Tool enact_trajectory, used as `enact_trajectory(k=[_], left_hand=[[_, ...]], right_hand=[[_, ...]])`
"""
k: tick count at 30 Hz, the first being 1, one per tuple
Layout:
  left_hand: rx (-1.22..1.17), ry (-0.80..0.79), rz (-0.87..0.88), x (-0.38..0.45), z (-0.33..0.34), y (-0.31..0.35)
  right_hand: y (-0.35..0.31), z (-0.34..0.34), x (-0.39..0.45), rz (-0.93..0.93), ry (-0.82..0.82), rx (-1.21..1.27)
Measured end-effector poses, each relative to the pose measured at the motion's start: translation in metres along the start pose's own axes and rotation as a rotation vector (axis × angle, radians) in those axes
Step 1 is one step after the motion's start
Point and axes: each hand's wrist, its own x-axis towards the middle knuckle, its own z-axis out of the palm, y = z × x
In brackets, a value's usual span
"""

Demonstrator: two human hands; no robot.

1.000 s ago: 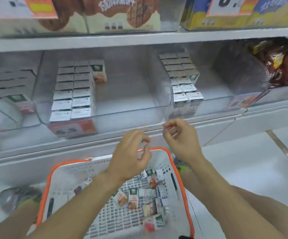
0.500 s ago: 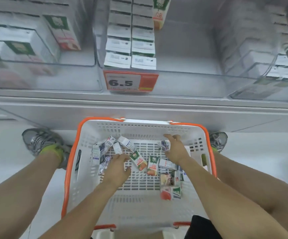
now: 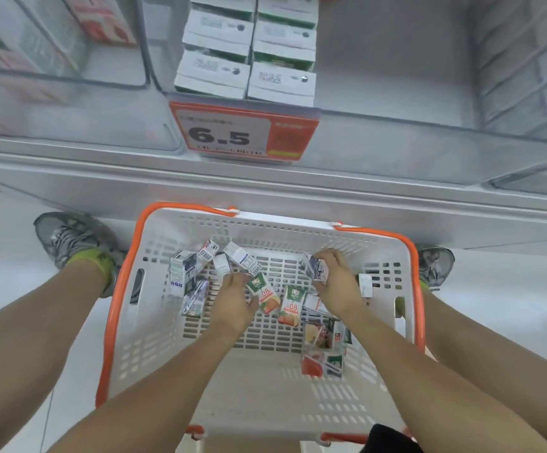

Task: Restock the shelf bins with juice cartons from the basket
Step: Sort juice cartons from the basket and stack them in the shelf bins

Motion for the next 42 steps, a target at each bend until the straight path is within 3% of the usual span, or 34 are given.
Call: enact_trajectory(k=[8,15,20,23,25,29,31,36,42], left_hand=[[0.074,0.091,-0.026,0.016,0.046,0.012],[0.237,0.067,-0.027,0.018,0.052,0.005],[0.181,0.086,0.019,0.009,0.049,-0.002],[0.124,0.024,0.044,-0.001,0.04,-0.004],[0.067,-0.104,0.029,-0.005,0.031,-0.002],[0.007,-0.445,0.155,-0.005,-0.033,0.04],[-0.027,-0.523,0.203,-0.014,-0.086,0.078],[-0.196,-0.65,0.257,-0.065,-0.211,0.153],[-0.533,-0.653,0.268,-0.11,-0.286,0.167]], right_hand=[[-0.002,-0.034,-0.028,-0.051,-0.058,0.078],[0.011,-0.036,-0.05,-0.035,0.014,0.12],[0.012,-0.041,-0.057,0.024,0.02,0.166],[0.005,-0.055,-0.066,0.018,-0.014,0.206],[-0.006,-0.074,-0.069,-0.018,-0.086,0.139],[-0.033,-0.128,-0.077,-0.225,-0.266,-0.186],[-0.054,-0.152,-0.082,-0.32,-0.257,-0.283],[-0.133,-0.212,-0.098,-0.594,-0.1,-0.383],[-0.191,-0.246,-0.129,-0.87,0.208,-0.19]])
